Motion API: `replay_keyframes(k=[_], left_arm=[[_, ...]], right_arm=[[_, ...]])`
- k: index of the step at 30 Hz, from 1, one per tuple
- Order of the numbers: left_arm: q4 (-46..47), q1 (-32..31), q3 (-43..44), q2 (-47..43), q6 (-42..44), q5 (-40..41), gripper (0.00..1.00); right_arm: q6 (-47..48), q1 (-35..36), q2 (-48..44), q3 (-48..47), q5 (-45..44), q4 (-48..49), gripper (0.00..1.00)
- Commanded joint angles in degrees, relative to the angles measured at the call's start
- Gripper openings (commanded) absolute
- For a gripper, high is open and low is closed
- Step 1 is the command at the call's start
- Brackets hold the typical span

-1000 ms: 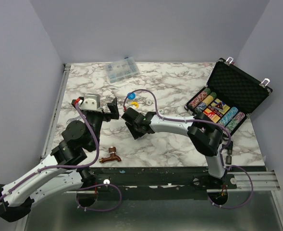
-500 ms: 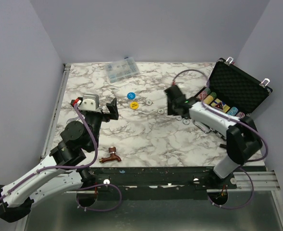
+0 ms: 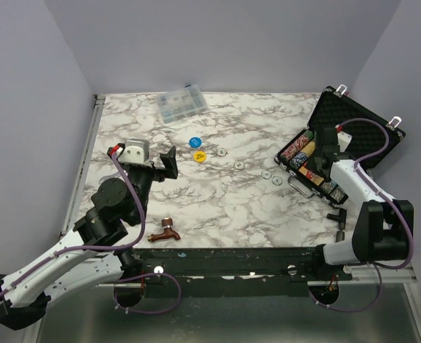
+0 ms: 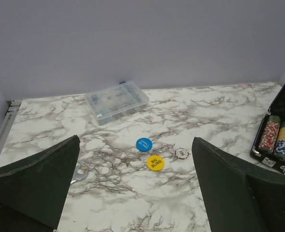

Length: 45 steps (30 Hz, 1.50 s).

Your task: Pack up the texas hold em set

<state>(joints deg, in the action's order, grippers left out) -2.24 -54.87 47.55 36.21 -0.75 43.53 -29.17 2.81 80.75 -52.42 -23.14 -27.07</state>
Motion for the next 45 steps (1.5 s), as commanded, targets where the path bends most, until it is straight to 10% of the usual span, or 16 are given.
replay_keyframes(k=[1,15,25,29,35,45], left_arm=[[-0.67,0.03,1.76,0.14,-0.91,-1.43,0.99],[-1.28,0.03,2.09,1.05,-1.18,-1.95,0.99],[-1.71,0.03,2.36,2.09,-1.56,-2.69,0.99],[-1.79,0.04,2.46,2.45,-1.68,-2.83,0.99],[-1.8,0.03,2.46,2.53,-1.63,-2.8,0.99],[-1.19,0.03,2.03,2.91,-0.48,-1.25,0.99]], right_arm=[[-2.31,-1.78,1.02,1.46,-2.82,0.7,0.38],[-1.94,-4.19,6.47,0.92,-2.56,5.45,0.47],[0.6,-4.17,2.69,-0.06,1.55,3.59,0.9],[0.9,-2.85,-1.32,-0.95,6.03,3.4,0.92],[1.26,10.93,-0.24,-2.25,8.03,9.13,0.9],[3.92,31.71,27.15,-20.79,16.74,15.93,1.0]])
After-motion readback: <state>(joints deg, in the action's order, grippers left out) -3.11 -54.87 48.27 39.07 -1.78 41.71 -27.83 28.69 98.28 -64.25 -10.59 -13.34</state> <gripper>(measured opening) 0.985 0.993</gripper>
